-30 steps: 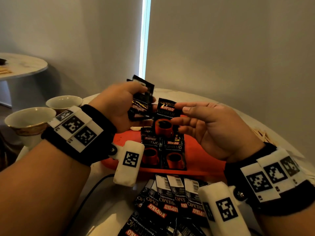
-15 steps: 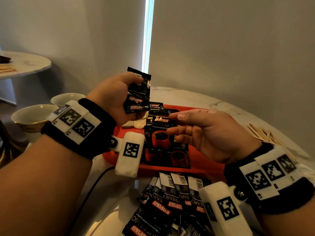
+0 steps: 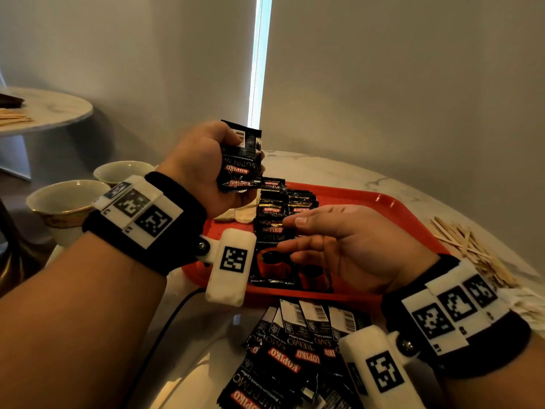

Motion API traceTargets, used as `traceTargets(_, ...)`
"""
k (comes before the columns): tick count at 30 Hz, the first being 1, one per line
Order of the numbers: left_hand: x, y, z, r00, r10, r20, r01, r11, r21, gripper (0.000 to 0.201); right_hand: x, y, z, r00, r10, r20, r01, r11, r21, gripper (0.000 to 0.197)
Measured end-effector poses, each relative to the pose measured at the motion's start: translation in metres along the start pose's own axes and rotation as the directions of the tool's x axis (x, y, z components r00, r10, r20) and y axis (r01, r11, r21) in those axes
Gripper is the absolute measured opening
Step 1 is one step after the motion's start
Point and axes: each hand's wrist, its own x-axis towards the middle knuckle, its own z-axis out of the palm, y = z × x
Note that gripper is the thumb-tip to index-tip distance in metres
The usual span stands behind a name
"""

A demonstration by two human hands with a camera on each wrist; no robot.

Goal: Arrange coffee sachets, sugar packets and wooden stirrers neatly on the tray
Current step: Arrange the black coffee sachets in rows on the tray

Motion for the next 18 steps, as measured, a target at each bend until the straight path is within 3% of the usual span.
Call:
traceTargets(4,-0.0002,0.0005,0.0003,1.000,-0.002,-0.016,0.002,1.000,0.015,0.028,-0.0005,0.0009,0.0004,1.000,0.022,-0.007,-0.022,0.999,-0.034,0.061)
traceTargets(10,-0.0012,-0.0003,0.0016,1.000,-0.011,-0.014,0.012,1.000,0.024,0.028,-0.0002,0.0017,-0.0008,0.998,0.060,-0.025,-0.063,0.993,-0.105,0.024)
traceTargets(18,-0.0010,-0.0022,0.0019,1.000,-0.011,-0.014,0.012,0.999,0.047,0.025,-0.0002,0.0041,0.0044,0.998,0.041,-0.053,-0.046,0.993,-0.105,0.021)
